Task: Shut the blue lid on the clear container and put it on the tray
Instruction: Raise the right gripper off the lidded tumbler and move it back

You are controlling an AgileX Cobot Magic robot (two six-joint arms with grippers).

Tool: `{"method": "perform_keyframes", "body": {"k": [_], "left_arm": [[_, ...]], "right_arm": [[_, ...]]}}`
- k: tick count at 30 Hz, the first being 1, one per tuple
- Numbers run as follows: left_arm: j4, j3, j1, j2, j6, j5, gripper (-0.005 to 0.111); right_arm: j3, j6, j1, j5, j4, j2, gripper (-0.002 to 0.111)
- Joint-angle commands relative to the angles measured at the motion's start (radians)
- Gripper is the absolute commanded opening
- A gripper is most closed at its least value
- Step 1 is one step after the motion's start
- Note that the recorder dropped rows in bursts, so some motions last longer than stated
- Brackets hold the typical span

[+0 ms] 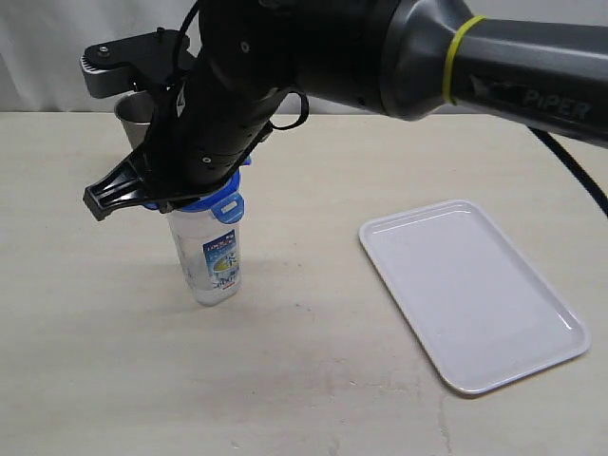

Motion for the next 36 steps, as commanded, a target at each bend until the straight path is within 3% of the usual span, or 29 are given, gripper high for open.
{"method": "perform_keyframes", "body": {"k": [1,32,36], "left_arm": [[0.003,0.003,-0.006,-0.003,-0.007,-0.001,0.000],[0.001,0.003,-0.006,-0.003,-0.032,0.006,0.000],[0.001,0.003,-0.006,-0.003,-0.032,0.006,0.000]], "right_arm": [[-0.023,-0.009,-0.003,0.011,0.005,-0.001,0.004],[-0.063,-0.023,-0.008,-0.027,0.005,-0.020,0.004],[-0.063,0.004,-0.008,-0.028,-0.108,-0.052,0.004]]}}
